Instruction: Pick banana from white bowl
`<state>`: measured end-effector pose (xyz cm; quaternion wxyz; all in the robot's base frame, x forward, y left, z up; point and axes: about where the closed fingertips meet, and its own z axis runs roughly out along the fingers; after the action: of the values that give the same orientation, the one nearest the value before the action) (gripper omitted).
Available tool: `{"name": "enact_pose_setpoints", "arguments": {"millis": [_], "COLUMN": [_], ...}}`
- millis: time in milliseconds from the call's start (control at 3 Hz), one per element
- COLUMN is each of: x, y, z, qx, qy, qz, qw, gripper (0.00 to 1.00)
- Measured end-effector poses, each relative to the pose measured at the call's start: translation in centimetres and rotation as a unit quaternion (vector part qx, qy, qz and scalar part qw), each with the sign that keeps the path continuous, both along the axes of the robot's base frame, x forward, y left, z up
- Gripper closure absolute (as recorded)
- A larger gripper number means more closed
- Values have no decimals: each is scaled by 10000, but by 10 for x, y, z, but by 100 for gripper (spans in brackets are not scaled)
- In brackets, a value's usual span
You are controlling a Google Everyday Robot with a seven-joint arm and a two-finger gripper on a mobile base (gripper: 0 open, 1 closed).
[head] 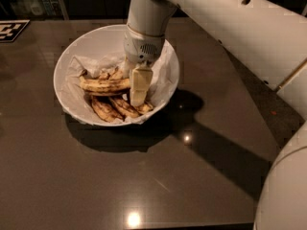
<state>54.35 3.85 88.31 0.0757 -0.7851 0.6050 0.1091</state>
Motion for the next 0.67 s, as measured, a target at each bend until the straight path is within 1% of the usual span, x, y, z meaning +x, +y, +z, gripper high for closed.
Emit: {"name": "enact_pose_setpoints", "arguments": {"millis": [333,667], "x": [0,0], "y": [-1,-3], "z": [2,2], "qx": [-11,-24], "qy": [11,0], "qz": [-17,-47], "qw": [10000,10000], "gripper": [72,94]}}
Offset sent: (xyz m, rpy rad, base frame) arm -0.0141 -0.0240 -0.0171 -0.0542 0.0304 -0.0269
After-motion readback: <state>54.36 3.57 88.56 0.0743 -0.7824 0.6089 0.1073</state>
